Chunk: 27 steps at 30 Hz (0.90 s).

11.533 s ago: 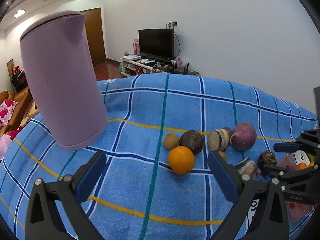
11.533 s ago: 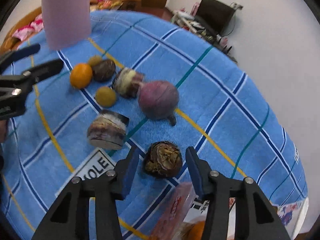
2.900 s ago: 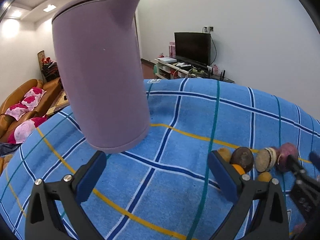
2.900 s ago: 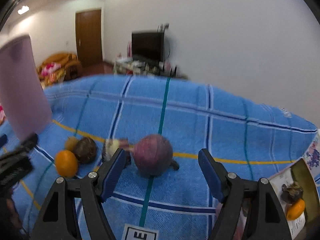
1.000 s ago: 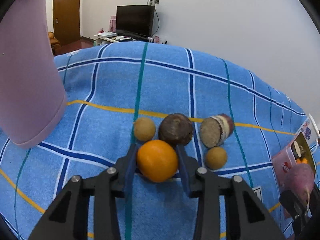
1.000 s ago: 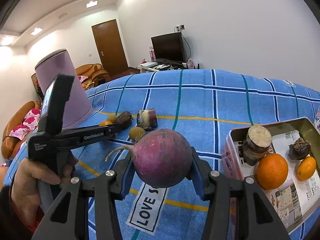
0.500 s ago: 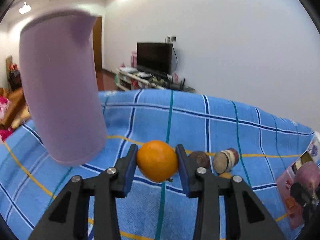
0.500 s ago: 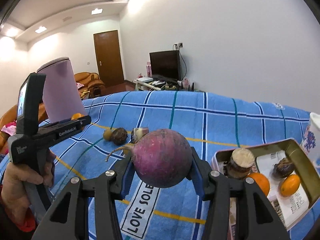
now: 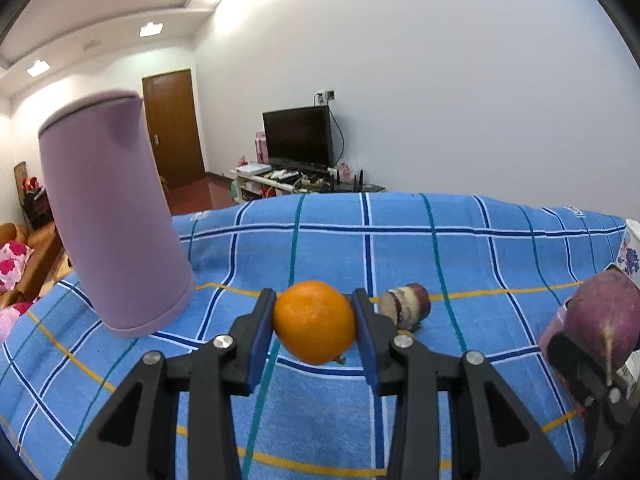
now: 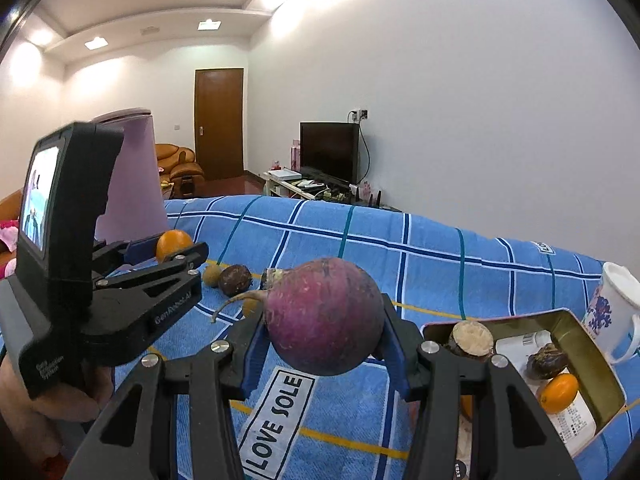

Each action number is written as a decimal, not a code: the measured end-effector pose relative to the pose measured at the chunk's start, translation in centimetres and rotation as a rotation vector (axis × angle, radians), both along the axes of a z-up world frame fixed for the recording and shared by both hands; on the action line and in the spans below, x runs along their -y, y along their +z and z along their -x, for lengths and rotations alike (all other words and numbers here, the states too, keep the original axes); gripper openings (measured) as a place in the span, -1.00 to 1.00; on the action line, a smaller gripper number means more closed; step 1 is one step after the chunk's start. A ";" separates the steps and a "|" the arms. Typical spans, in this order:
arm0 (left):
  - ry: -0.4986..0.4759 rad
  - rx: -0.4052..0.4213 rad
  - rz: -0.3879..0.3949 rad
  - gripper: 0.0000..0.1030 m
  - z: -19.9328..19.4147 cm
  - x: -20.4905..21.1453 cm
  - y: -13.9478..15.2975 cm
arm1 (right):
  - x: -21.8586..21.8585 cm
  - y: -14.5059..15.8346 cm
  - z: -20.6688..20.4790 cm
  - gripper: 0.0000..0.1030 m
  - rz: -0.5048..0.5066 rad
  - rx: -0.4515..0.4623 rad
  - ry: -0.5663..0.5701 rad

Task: Organize fruits
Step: 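Carry the turnip and orange over the tin tray and lower them in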

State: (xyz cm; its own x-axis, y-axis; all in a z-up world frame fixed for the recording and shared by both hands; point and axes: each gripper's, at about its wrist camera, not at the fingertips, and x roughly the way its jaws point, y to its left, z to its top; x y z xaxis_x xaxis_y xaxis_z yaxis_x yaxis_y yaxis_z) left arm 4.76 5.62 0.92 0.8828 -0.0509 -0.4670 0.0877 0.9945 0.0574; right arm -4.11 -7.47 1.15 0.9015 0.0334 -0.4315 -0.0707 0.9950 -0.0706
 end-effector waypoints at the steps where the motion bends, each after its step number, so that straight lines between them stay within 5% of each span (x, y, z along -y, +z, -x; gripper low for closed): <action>1: 0.001 0.005 -0.004 -0.22 0.2 0.1 0.0 | 0.0 0.0 0.0 0.00 0.004 -0.002 0.001; 27: -0.016 -0.006 0.032 -0.22 4.6 3.2 0.4 | 3.1 0.4 3.1 0.01 0.014 0.022 -0.002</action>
